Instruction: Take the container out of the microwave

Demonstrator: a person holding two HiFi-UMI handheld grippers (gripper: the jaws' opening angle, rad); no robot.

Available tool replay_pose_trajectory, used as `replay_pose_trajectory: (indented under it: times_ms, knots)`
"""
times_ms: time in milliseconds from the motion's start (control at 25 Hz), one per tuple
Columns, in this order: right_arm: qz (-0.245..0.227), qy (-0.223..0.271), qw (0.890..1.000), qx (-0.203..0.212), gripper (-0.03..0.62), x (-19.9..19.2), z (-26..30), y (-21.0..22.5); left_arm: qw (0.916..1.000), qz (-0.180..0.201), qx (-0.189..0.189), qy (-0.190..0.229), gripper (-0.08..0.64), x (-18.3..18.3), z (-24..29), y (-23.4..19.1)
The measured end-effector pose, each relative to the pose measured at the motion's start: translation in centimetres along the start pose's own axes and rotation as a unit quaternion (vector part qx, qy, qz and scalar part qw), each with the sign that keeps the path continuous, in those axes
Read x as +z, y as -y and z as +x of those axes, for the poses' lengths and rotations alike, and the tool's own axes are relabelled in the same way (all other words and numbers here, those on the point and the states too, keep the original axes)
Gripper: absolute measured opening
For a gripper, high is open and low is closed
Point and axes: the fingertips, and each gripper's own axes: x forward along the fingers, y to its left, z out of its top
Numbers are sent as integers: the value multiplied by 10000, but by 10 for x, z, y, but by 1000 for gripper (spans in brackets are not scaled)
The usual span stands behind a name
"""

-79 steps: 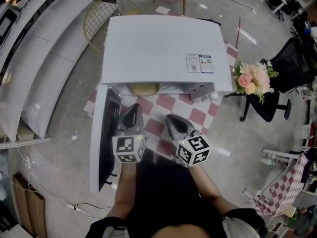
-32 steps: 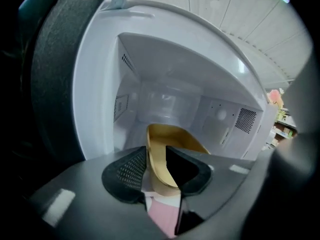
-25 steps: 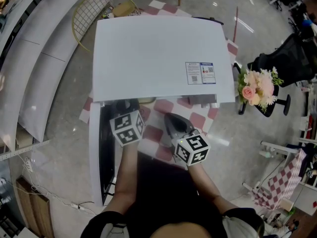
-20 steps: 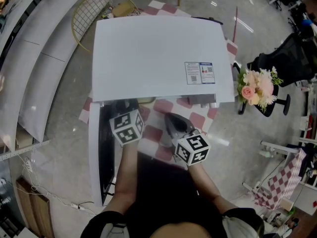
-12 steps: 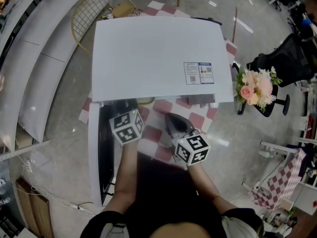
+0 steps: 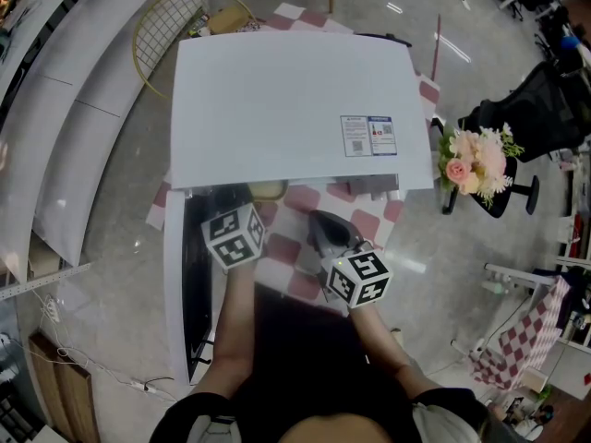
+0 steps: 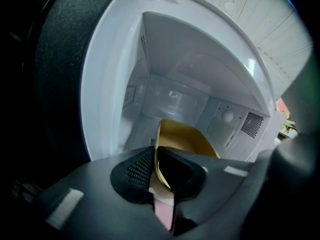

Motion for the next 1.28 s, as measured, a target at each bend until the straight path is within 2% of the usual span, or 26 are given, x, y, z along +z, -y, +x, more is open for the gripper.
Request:
replay_pose_trajectory:
  times_ms: [720,1280]
  knots:
    - [-22,122,9999,7,1,3,-11,5,9998,-69,-135,108,26,-2,-10,8]
    - [-99,162,9998,108,2,-1,-32,6,9997,-102,-75,197,26,-7,-32,15]
